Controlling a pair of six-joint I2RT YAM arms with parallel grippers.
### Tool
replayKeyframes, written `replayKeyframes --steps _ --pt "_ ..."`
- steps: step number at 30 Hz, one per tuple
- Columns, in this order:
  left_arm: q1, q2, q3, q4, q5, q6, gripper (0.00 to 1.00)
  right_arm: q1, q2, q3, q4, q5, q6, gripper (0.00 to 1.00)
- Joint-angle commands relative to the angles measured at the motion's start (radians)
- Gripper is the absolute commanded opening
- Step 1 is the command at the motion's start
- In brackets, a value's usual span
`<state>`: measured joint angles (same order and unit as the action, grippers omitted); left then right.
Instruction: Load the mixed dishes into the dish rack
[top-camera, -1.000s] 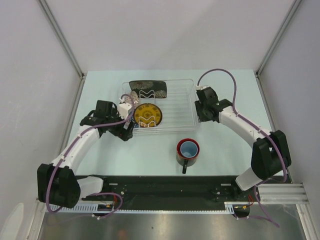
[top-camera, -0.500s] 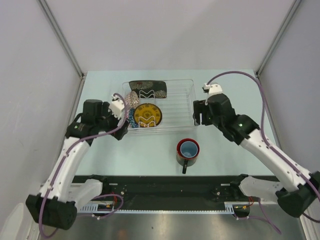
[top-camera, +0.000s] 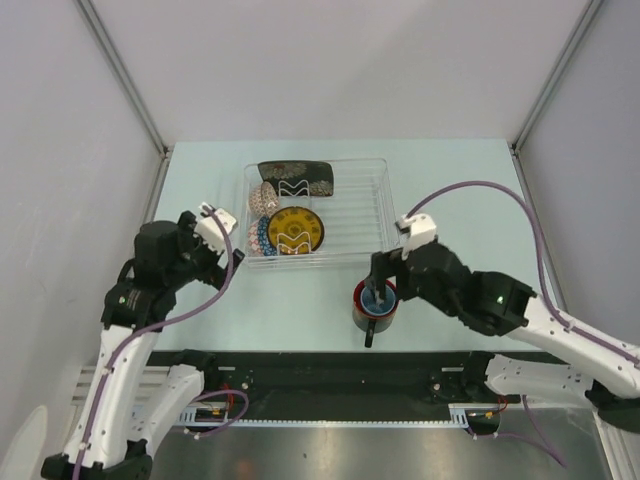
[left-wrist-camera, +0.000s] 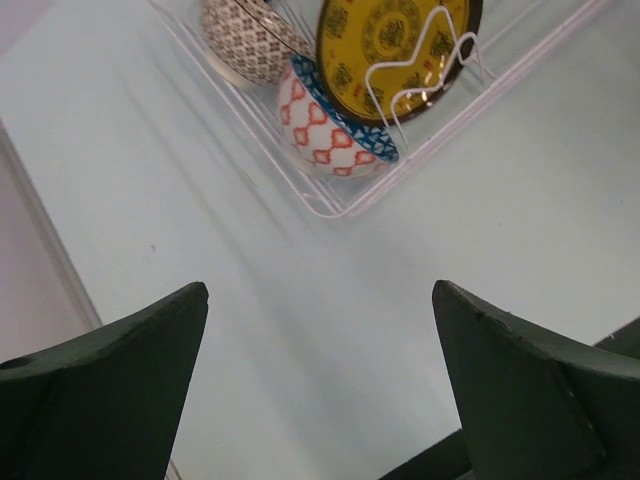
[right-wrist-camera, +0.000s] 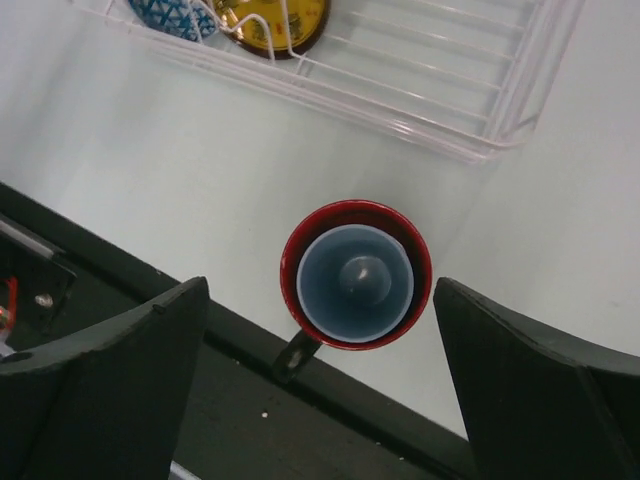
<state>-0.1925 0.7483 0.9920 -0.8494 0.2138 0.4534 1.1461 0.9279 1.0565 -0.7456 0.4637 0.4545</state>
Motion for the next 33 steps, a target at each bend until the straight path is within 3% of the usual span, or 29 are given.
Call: replayKeyframes --steps 1,2,3,7,9,11,13,14,15,16,18,19,20,21,22,23,24,25,27,28,29,33 --pt "-0.004 -0.089 0.02 0.05 -0.112 0.021 1.0 -0.321 -0.061 -0.036 0.018 -0.341 0.104 1.0" --pt "-0.004 -0.09 0.025 0.038 -0.123 0.021 1.0 -0.324 -0.067 -0.038 0.026 -0.424 0.113 1.0" --pt "-0.004 -0.092 0.03 0.026 -0.129 0.021 0.99 -0.307 -0.072 -0.035 0.038 -0.41 0.108 1.0" --pt "-0.004 -0.135 0.04 0.018 -0.114 0.013 0.98 -0.027 0.063 0.006 -0.079 -0.051 0.116 1.0" --pt "-0.004 -0.142 0.046 0.019 -0.126 0.008 0.98 0.052 0.133 0.055 -0.154 0.036 0.136 0.99" --pt "-0.004 -0.159 0.054 0.023 -0.155 0.01 0.98 0.168 0.257 0.141 -0.324 0.249 0.162 1.0" --pt "-0.004 -0.182 0.062 0.051 -0.171 0.025 0.9 0.259 0.357 0.264 -0.417 0.427 0.181 1.0" --pt "-0.004 -0.199 0.06 0.062 -0.183 0.028 0.84 0.262 0.37 0.275 -0.42 0.412 0.165 0.93" --pt "-0.004 -0.202 0.054 0.07 -0.185 0.03 0.78 0.229 0.374 0.283 -0.41 0.373 0.18 0.79" --pt "-0.004 -0.199 0.056 0.061 -0.182 0.031 0.5 0.195 0.365 0.277 -0.396 0.261 0.185 0.42" --pt "-0.004 -0.167 0.069 0.026 -0.18 0.013 0.17 0.15 0.35 0.261 -0.319 0.181 0.17 0.07" --pt "-0.004 -0.158 0.073 0.018 -0.18 -0.005 0.0 0.152 0.347 0.26 -0.311 0.178 0.176 0.0" --pt "-0.004 -0.156 0.074 0.012 -0.18 -0.01 0.0 0.144 0.353 0.258 -0.301 0.171 0.176 0.0" --pt "-0.004 -0.161 0.065 0.021 -0.182 -0.009 0.0 0.142 0.359 0.258 -0.302 0.153 0.177 0.0" --pt "-0.004 -0.168 0.057 0.032 -0.182 -0.01 0.12 0.136 0.367 0.255 -0.301 0.139 0.173 0.04" --pt "-0.004 -0.171 0.051 0.035 -0.177 -0.009 0.46 0.129 0.38 0.254 -0.299 0.13 0.173 0.14" --pt "-0.004 -0.178 0.047 0.033 -0.171 -0.009 0.99 0.115 0.382 0.25 -0.291 0.095 0.168 0.13" --pt "-0.004 -0.173 0.05 0.027 -0.169 -0.01 1.0 0.112 0.384 0.243 -0.275 0.08 0.171 0.11" --pt "-0.004 -0.165 0.054 0.016 -0.163 -0.016 0.99 0.109 0.381 0.235 -0.247 0.031 0.164 0.18" --pt "-0.004 -0.164 0.056 0.015 -0.163 -0.018 1.0 0.112 0.381 0.231 -0.224 0.018 0.148 0.6" --pt "-0.004 -0.167 0.053 0.013 -0.157 -0.019 1.0 0.11 0.384 0.223 -0.216 0.006 0.15 0.65" --pt "-0.004 -0.175 0.037 0.009 -0.14 -0.015 1.0 0.098 0.396 0.192 -0.186 -0.057 0.15 0.67"
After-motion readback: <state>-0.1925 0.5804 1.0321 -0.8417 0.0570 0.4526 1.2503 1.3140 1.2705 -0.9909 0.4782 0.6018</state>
